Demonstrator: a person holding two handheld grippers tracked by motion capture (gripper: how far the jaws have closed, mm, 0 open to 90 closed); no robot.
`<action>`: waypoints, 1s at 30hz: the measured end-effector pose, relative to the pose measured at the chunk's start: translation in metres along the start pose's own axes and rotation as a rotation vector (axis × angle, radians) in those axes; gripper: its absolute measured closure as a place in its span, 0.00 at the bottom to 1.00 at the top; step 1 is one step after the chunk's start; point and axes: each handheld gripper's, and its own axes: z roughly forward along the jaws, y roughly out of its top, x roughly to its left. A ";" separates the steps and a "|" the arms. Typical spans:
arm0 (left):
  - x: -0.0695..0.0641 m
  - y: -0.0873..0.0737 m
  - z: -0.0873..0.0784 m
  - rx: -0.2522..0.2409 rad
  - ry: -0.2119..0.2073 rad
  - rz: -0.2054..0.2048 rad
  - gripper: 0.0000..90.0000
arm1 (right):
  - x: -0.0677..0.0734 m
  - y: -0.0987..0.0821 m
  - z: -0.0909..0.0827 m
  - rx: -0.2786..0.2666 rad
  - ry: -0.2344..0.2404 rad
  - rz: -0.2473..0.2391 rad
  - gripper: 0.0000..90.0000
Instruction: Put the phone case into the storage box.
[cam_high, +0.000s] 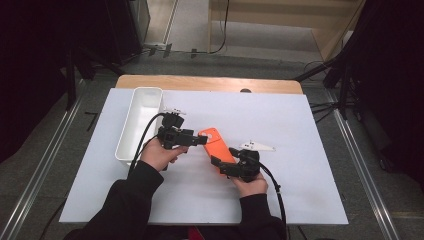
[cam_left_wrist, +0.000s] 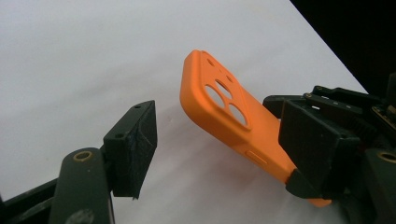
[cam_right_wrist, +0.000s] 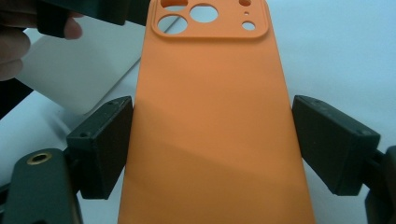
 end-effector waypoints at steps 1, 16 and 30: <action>0.000 0.001 0.001 0.004 0.002 -0.002 0.31 | 0.001 0.000 -0.001 -0.002 0.001 0.002 0.16; -0.003 0.008 0.006 -0.021 -0.011 -0.078 0.40 | 0.006 -0.002 0.000 -0.064 0.013 0.017 0.16; 0.003 0.010 0.007 -0.007 -0.002 -0.176 0.55 | 0.008 -0.004 0.003 -0.097 0.012 0.031 0.16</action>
